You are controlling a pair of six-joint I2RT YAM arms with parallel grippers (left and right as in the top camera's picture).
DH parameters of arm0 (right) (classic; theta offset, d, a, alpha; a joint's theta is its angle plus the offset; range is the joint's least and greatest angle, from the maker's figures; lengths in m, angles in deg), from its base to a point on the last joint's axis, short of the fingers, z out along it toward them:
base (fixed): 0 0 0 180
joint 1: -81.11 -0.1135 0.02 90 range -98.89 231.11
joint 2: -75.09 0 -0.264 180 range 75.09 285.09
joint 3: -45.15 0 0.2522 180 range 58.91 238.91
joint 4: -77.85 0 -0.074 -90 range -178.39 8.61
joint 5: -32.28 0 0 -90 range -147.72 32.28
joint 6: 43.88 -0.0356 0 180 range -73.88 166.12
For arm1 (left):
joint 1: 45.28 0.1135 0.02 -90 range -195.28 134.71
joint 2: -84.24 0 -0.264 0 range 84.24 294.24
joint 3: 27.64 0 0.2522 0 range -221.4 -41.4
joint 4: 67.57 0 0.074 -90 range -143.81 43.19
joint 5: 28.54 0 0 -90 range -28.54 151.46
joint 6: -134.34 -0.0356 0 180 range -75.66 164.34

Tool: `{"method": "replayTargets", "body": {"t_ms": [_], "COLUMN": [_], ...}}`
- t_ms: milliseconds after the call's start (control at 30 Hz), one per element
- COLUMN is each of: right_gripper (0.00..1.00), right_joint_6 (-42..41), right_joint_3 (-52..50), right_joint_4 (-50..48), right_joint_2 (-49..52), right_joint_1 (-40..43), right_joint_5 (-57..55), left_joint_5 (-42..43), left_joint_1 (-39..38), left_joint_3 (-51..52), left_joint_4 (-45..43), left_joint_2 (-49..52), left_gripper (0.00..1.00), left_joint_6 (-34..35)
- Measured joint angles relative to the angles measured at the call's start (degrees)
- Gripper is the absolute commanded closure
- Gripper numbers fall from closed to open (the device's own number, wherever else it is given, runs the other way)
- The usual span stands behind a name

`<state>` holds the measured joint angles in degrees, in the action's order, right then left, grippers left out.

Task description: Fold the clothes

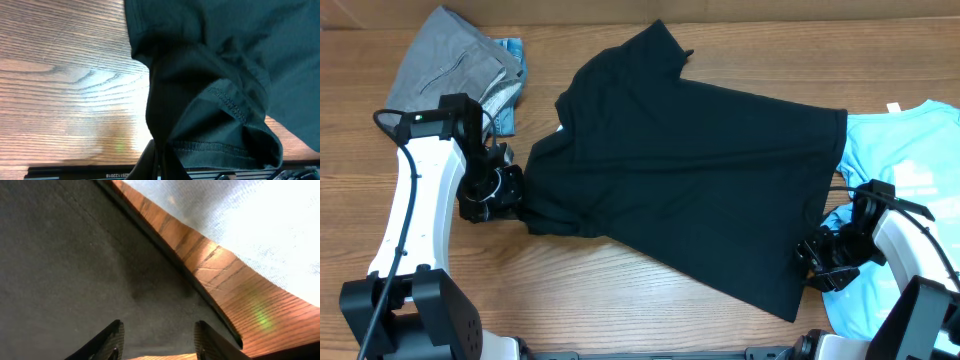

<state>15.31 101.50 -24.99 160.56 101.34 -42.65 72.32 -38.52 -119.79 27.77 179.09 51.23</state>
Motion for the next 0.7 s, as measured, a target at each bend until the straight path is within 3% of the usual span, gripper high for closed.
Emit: {"method": "replayTargets", "body": {"t_ms": [67,167,400,600,700], "right_gripper": [0.54,0.53,0.61,0.64,0.55], "right_joint_6": [-0.28,-0.46,-0.55,-4.07,-5.2], "right_joint_3": [0.0,-0.02,-0.09,-4.63,-7.19], "right_joint_4": [0.24,2.84,6.29,2.1,0.57], "right_joint_2": [0.0,0.0,0.0,0.0,0.0], "right_joint_1": [0.0,-0.02,-0.02,-0.02,-0.02], "right_joint_5": [0.04,0.22,2.19,1.44,1.42], "left_joint_5": [0.0,-0.11,-0.17,-0.2,-0.17], "left_joint_1": [0.0,0.0,0.0,0.0,0.0], "left_joint_3": [0.0,0.0,0.0,0.0,0.0], "left_joint_4": [-0.13,-0.15,-0.79,-1.51,-1.68], "left_joint_2": [0.0,0.0,0.0,0.0,0.0], "left_gripper": [0.96,0.96,0.96,0.96,0.96], "left_joint_6": [0.0,0.0,0.0,0.0,0.0]}}
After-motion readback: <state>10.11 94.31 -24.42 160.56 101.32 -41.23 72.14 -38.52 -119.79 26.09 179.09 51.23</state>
